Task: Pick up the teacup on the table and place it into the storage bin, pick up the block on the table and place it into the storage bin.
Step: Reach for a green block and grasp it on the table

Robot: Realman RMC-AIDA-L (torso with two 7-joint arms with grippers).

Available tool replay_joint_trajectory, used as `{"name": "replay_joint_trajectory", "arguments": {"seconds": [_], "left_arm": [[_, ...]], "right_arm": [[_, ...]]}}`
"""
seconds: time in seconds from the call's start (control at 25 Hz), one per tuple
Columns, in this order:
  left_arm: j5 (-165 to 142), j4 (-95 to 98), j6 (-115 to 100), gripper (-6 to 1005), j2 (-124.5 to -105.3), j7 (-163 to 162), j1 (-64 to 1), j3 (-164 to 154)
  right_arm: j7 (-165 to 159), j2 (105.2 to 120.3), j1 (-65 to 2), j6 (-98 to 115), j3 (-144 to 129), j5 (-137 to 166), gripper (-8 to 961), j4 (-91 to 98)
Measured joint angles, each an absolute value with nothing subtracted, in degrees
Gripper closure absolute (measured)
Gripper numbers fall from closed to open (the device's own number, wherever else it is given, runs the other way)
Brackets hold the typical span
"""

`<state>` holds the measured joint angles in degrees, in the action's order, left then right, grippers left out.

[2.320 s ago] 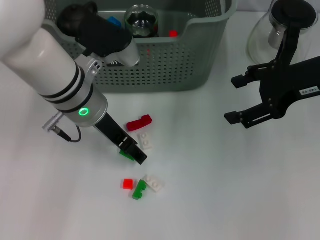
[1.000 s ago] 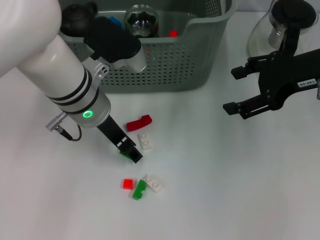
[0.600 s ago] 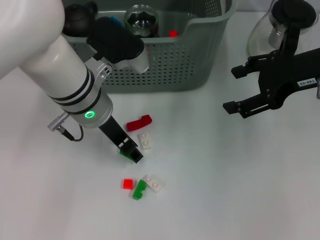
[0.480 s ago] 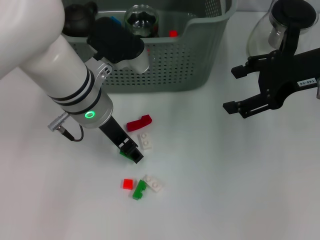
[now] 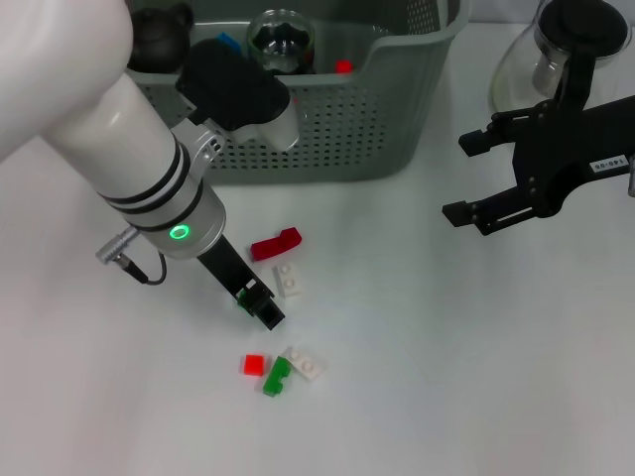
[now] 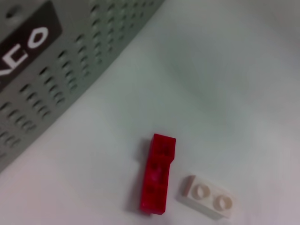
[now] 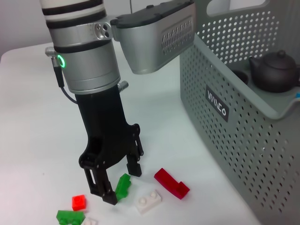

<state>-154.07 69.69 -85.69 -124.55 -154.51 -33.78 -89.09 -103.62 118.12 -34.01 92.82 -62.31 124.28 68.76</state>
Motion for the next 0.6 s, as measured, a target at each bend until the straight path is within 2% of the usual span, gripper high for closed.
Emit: {"name": "replay_joint_trajectory", "arguments": {"seconds": [0.4,0.6], "left_arm": [[-154.1,69.7,-85.6,313,-124.63,-154.6,-33.8,-89.8],[-154.1,69.7,-85.3,417,-124.63,-154.4,-33.8,-89.8]], "right_arm": [[-103.6,118.12,-34.0,92.8,-62.3,124.3,14,68.7],[-103.6,118.12,-34.0,92.5,-62.3,124.3,14,68.7]]}}
